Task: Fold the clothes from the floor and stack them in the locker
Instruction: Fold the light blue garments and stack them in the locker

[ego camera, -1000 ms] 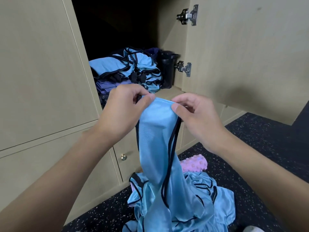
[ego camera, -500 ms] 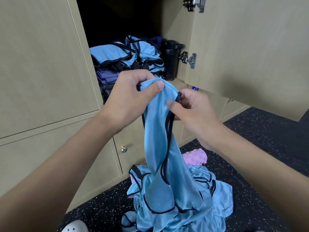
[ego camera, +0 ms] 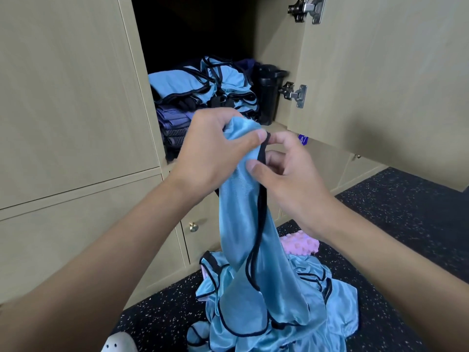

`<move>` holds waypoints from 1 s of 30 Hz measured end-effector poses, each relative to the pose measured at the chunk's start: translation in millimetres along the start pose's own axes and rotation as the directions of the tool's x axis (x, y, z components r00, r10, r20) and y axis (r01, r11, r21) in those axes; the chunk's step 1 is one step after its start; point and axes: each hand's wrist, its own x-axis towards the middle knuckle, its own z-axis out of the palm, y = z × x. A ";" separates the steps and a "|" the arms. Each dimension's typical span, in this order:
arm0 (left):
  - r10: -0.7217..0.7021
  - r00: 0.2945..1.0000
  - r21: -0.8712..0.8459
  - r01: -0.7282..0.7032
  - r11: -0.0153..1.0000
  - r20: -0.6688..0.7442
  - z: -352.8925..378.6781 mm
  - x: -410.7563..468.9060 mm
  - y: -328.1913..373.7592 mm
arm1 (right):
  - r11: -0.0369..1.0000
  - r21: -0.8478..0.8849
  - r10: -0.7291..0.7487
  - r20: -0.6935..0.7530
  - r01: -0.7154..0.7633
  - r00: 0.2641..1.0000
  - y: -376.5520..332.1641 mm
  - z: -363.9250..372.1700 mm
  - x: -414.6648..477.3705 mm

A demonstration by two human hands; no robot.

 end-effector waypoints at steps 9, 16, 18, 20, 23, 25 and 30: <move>0.009 0.992 -0.130 -0.025 0.991 -0.128 -4.3 5.2 -2.9 | 0.972 -0.231 -0.057 -0.025 0.049 0.998 9.3 0.1 -0.8; -0.021 0.992 -0.241 -0.011 0.971 -0.128 -9.7 1.7 1.5 | 0.940 -0.341 0.004 0.089 0.026 0.996 14.1 -2.7 -3.1; -0.036 0.989 -0.258 -0.002 0.966 -0.143 -12.7 3.2 2.3 | 0.923 -0.385 0.029 0.097 0.011 0.995 19.9 -1.0 -4.6; -0.055 0.987 -0.240 0.017 0.971 -0.150 -13.4 4.0 1.3 | 0.915 -0.403 0.016 0.060 0.010 0.998 24.4 0.0 -5.2; -0.090 0.984 -0.195 0.059 0.979 -0.154 -14.6 4.8 -0.7 | 0.901 -0.429 -0.073 -0.004 0.064 0.997 25.6 -0.4 -5.6; -0.096 0.986 -0.176 0.070 0.982 -0.140 -17.2 5.6 -2.0 | 0.883 -0.458 -0.135 -0.040 0.102 0.990 25.0 -2.3 -4.3; -0.074 0.991 -0.277 0.041 0.960 -0.112 -19.7 1.2 6.8 | 0.920 -0.383 -0.141 -0.115 0.087 0.983 24.9 -3.3 -4.4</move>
